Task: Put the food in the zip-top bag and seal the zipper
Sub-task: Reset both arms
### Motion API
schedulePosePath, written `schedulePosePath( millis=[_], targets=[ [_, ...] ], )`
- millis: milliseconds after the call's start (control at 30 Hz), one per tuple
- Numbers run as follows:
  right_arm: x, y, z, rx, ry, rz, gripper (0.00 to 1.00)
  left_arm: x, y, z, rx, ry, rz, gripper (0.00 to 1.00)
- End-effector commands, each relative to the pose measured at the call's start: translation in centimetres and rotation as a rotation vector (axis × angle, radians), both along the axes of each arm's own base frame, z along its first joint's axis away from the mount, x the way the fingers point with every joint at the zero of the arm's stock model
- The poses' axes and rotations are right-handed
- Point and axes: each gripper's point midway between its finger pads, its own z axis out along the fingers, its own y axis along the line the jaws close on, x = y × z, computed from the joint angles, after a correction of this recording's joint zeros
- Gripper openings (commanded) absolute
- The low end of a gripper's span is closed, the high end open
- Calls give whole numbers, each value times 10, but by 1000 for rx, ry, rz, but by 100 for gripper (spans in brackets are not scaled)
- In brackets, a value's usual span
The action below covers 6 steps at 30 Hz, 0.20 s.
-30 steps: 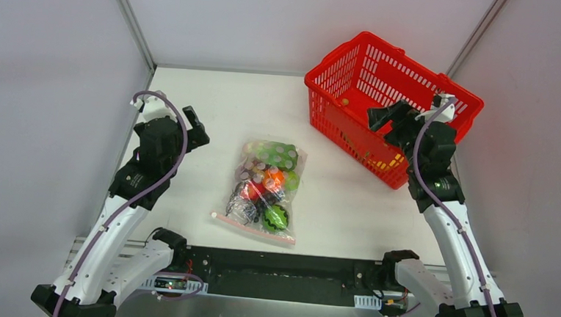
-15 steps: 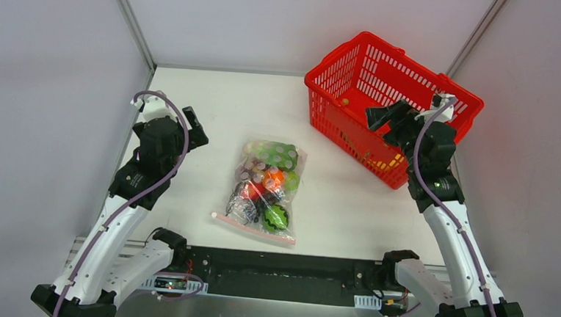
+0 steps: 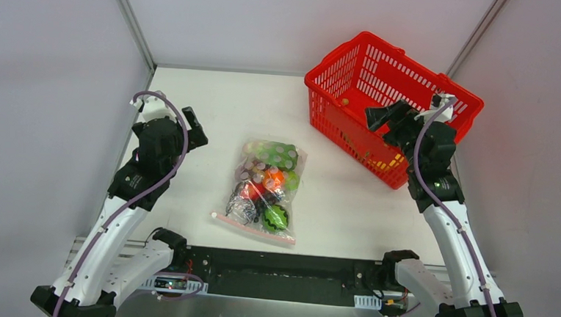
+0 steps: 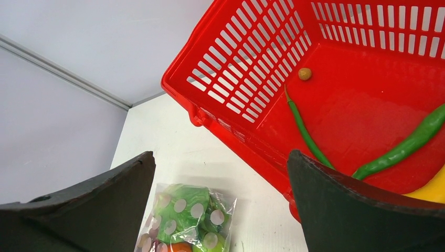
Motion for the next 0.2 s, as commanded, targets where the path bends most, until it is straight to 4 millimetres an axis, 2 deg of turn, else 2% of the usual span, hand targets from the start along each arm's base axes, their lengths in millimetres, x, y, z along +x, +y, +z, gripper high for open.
schedulePosePath(
  millis=[0, 167],
  targets=[
    [1, 2, 19, 27, -61, 10, 100, -1, 5, 20, 1, -55, 12, 99],
    [1, 2, 17, 26, -58, 7, 100, 0, 4, 22, 3, -58, 3, 99]
  ],
)
